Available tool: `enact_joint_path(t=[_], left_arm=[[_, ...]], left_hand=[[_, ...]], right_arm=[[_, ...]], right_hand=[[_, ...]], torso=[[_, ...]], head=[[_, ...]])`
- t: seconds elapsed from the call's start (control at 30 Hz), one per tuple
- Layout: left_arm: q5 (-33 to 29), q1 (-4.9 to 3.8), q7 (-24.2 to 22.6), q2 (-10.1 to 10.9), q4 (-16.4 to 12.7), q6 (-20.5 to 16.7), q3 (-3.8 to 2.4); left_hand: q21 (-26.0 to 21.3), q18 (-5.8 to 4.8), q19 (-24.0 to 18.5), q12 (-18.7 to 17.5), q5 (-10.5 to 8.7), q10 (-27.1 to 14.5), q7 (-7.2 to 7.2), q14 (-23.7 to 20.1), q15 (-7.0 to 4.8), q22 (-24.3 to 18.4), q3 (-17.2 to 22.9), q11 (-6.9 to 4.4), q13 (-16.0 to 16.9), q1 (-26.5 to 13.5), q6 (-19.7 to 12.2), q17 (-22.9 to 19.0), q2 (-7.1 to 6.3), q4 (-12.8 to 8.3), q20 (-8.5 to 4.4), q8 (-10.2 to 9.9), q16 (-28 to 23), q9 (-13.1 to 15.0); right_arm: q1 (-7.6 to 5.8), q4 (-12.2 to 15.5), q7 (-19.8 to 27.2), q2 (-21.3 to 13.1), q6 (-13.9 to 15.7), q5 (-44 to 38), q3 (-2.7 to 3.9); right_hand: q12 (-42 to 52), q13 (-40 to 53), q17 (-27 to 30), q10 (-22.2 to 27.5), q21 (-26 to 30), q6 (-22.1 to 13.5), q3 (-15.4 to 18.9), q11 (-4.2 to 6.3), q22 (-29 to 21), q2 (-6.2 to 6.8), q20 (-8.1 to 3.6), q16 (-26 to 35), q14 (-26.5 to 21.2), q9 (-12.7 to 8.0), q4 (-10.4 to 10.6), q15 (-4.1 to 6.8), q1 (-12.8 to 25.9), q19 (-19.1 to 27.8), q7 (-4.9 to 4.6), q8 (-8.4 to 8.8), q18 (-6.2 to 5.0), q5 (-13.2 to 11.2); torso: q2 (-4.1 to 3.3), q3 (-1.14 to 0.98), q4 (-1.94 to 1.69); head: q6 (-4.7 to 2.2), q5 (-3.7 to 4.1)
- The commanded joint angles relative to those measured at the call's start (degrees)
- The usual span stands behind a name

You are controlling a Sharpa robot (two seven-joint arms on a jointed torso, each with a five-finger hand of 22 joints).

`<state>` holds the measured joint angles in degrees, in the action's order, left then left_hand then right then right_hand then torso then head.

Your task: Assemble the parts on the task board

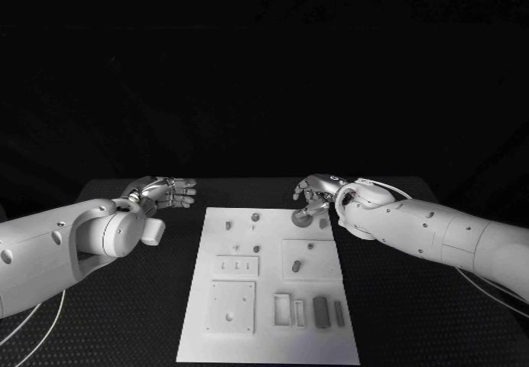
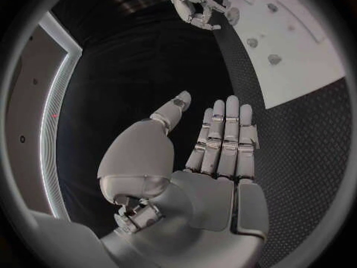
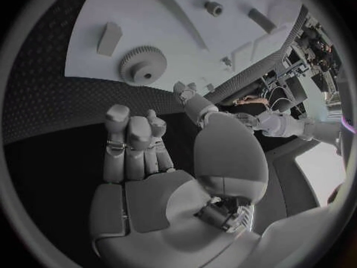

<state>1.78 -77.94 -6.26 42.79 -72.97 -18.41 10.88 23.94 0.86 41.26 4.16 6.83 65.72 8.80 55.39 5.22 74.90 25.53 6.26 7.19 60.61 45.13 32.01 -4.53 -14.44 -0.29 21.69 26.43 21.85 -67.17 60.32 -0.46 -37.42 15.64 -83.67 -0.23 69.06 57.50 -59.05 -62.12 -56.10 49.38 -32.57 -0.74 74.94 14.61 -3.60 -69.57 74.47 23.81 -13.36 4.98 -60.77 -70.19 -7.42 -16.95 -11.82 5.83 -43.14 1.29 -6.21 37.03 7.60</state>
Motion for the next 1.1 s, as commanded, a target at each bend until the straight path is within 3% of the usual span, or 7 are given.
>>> enact_joint_path(t=[0.03, 0.23, 0.4, 1.1], left_arm=[[0.6, -0.03, -0.6, 0.0, -0.1, 1.1, -0.03], [0.6, -0.02, -0.6, 0.2, -0.1, 1.0, -0.02], [0.6, 0.0, -0.5, 0.0, -0.1, 1.1, -0.02], [0.6, 0.05, -0.4, 0.1, 0.0, 1.2, -0.02]], left_hand=[[0.3, 0.99, -0.4, -0.3, -0.26, -0.3, -0.01, -0.1, 0.37, 1.2, 0.1, -0.03, 0.0, -0.3, 0.0, 0.1, -0.07, -0.3, 0.12, -0.3, -0.2, 0.1], [0.3, 0.99, -0.4, -0.3, -0.27, -0.3, -0.01, -0.1, 0.38, 1.2, 0.1, -0.04, 0.0, -0.3, 0.0, 0.1, -0.08, -0.3, 0.12, -0.3, -0.2, 0.1], [0.3, 0.98, -0.4, -0.3, -0.27, -0.3, -0.02, -0.1, 0.38, 1.2, 0.1, -0.05, 0.0, -0.3, 0.0, 0.1, -0.08, -0.3, 0.13, -0.3, -0.2, 0.1], [0.3, 0.98, -0.4, -0.3, -0.28, -0.4, -0.01, -0.1, 0.39, 1.2, 0.1, -0.05, 0.0, -0.4, 0.0, 0.1, -0.03, -0.3, 0.13, -0.3, -0.3, 0.1]], right_arm=[[0.24, 0.2, 0.7, -0.3, 0.7, -0.9, 0.04], [0.67, 0.5, 0.9, -0.3, 0.5, -1.0, 0.04], [1.4, 0.0, 0.8, -0.2, 0.5, -1.6, 0.04], [2.66, -2.3, 1.1, 0.2, 0.5, -2.8, 0.03]], right_hand=[[0.5, 0.1, -0.1, 0.9, -0.2, 0.4, 0.1, -0.96, 1.3, -0.29, -0.15, -0.3, -0.2, 0.0, -0.2, -0.38, 0.3, 0.2, -0.81, 0.38, -3.18, 0.3], [0.7, 0.3, -0.4, 0.9, -0.4, 0.2, 0.2, -1.03, 1.2, -0.15, -0.21, -0.4, -0.2, -0.1, -0.2, -0.45, 0.3, 0.2, -0.89, 0.49, -3.18, 0.4], [0.8, 0.4, -0.5, 1.0, -0.6, 0.1, 0.2, -1.1, 1.2, -0.05, -0.24, -0.5, -0.2, -0.1, -0.3, -0.51, 0.4, 0.2, -0.95, 0.58, -3.18, 0.6], [1.1, 0.5, -1.4, 1.2, -1.3, 1.5, -2.4, -0.92, 1.0, -0.83, -0.23, -0.3, -0.2, 0.3, -0.8, -0.37, -1.9, 0.6, -0.75, 0.02, -3.18, -0.9]], torso=[[0.07, 0.0, 0.06], [0.06, -0.12, 0.19], [0.11, 0.14, -0.13], [0.14, 0.13, -0.02]], head=[[0.19, 0.13], [0.22, 0.03], [0.29, 0.36], [0.36, 0.41]])
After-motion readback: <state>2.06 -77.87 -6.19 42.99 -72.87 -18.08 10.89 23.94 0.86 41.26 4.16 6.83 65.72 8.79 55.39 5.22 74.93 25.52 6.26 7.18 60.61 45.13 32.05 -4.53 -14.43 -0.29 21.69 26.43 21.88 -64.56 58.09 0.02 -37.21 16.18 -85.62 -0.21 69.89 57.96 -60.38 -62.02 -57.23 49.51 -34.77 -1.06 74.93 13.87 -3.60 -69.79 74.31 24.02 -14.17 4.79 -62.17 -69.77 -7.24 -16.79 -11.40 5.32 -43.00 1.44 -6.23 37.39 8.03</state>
